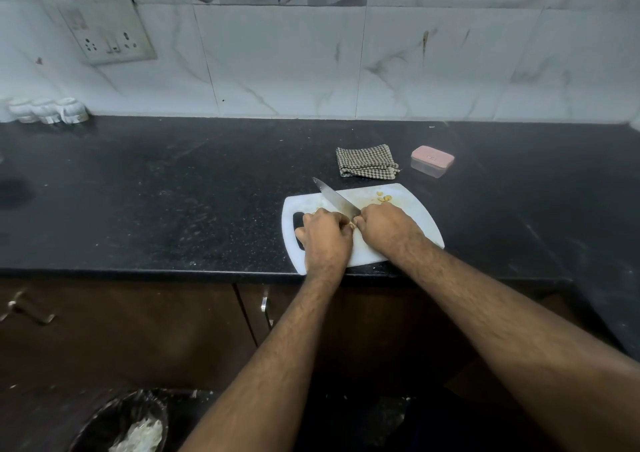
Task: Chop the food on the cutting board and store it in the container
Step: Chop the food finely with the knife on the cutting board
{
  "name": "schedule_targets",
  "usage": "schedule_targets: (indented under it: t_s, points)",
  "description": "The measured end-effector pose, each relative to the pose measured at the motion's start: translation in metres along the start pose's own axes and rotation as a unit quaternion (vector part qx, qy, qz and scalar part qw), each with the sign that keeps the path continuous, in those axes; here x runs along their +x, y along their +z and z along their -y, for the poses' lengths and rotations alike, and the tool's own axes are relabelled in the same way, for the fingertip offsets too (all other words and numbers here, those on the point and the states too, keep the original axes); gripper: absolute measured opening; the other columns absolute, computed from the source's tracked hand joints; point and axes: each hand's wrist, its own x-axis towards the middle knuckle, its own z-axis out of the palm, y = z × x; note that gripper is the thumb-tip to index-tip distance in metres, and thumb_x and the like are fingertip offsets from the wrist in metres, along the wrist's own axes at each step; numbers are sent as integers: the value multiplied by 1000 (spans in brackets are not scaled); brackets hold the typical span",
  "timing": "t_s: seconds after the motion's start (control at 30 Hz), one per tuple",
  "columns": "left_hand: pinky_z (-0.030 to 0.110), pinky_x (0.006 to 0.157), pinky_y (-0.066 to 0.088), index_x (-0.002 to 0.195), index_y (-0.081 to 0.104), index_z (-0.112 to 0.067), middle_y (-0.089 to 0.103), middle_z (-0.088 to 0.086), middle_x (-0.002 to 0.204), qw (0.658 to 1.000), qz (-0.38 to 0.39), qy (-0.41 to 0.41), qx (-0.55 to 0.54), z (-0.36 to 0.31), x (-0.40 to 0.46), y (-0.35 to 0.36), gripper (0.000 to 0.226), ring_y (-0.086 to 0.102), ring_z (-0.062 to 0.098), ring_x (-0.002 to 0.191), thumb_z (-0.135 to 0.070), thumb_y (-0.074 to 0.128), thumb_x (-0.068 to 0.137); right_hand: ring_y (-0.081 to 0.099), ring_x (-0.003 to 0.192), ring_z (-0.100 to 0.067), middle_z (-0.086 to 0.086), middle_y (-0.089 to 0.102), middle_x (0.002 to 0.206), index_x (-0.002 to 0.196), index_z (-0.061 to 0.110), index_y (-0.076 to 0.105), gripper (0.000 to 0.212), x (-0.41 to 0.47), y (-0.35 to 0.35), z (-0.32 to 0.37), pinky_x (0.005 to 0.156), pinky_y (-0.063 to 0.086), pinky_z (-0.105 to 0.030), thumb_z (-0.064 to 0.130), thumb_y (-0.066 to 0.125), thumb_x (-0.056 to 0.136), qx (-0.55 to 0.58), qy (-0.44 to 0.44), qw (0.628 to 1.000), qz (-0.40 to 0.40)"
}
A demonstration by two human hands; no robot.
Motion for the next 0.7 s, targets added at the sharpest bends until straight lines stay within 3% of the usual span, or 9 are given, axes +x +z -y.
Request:
schedule_targets:
  t_s: [0.13, 0.5, 0.7]
  points:
    - [36, 93, 31, 103, 78, -26, 65, -5, 111, 1000, -7, -9, -3, 0, 0, 1, 13, 45, 16, 110, -31, 69, 96, 55, 85, -20, -5, 66, 96, 108, 15, 67, 35, -3, 3, -6, 78, 50, -37, 40, 43, 105, 41, 8, 999, -13]
    - [40, 95, 33, 110, 79, -28, 67, -5, 113, 1000, 0, -2, 11, 1, 3, 3, 18, 45, 17, 110, -31, 67, 97, 55, 86, -19, -4, 67, 99, 110, 17, 67, 36, -2, 1, -5, 81, 52, -38, 42, 42, 105, 31, 1, 1000, 2]
    - [40, 93, 32, 109, 79, -29, 68, -5, 111, 1000, -6, 4, 14, 1, 3, 4, 18, 46, 18, 109, -32, 66, 98, 52, 85, -20, -1, 57, 91, 113, 16, 66, 34, 0, 0, -2, 75, 46, -34, 39, 42, 106, 3, -7, 1000, 7]
